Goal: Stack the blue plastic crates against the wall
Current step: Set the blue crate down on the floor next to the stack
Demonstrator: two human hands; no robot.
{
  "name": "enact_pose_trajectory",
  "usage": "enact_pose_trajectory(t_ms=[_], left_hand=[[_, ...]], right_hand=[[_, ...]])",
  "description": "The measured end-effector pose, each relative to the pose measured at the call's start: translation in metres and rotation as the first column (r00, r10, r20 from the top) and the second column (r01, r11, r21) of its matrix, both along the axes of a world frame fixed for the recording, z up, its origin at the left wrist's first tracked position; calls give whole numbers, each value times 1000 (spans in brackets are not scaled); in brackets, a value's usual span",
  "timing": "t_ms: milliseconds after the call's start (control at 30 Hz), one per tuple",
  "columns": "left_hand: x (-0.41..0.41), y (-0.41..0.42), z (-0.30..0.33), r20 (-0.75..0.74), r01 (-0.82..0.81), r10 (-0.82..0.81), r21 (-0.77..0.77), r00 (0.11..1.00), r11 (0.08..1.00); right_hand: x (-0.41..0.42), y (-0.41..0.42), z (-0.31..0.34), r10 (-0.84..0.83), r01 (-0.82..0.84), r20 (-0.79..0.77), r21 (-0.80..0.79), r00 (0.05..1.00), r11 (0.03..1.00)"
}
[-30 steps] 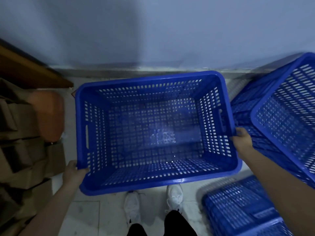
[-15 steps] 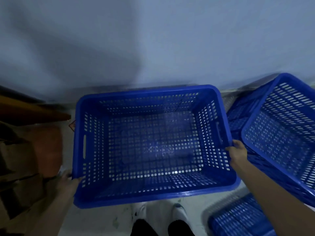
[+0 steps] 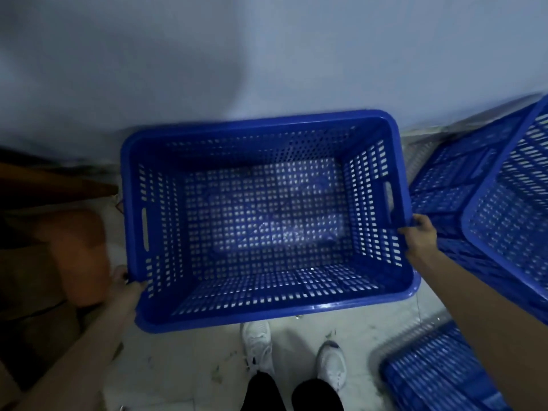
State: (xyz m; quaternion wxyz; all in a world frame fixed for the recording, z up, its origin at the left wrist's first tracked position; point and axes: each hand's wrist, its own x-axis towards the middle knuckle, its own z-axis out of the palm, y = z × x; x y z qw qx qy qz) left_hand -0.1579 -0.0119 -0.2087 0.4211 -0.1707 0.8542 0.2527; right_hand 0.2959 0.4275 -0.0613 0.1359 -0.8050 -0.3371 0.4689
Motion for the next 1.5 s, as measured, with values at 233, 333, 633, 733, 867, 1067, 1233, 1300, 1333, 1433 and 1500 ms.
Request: enact_pose_trajectory(t_ms=[233,333,633,733,867,1067,1233,1300,1333,1433,1500], left_hand=[[39,81,119,-20,43,-43,22,999,999],[39,76,112,-51,46,-46,3,998,999],[49,92,118,-136,207,-222,-115,965,971],[51,103,125,-106,235,-251,-145,962,961],[57,116,138,-162,328,-350,-146,923,933],[103,169,213,-193,599,-592,-24,783,800],[134,203,260,-241,796,-770,19,591,605],[147,218,280,-259,861,-830,9,494,509],[150,226,287,-257,882,-853,-5,455,472],[173,251,309,-247,936,-908,-9,339,352],[191,265,319,-236,962,-935,-5,264,273]], right_hand=[[1,3,-9,25,-25,61,-3,998,1000],[4,1,-13,47,-50,80,39,996,998],[6,2,-14,208,-211,185,-7,960,978],[-2,0,-2,423,-377,336,-194,842,906],[-18,-30,24,700,-668,493,-279,517,690],[-49,-68,53,871,-855,289,-229,397,466],[-60,-86,94,936,-916,180,-220,301,337],[-54,-93,112,914,-903,174,-171,366,394],[-53,-95,117,906,-899,174,-151,386,411],[-22,-103,143,855,-856,199,-110,479,505],[9,-112,156,813,-816,230,-107,535,568]])
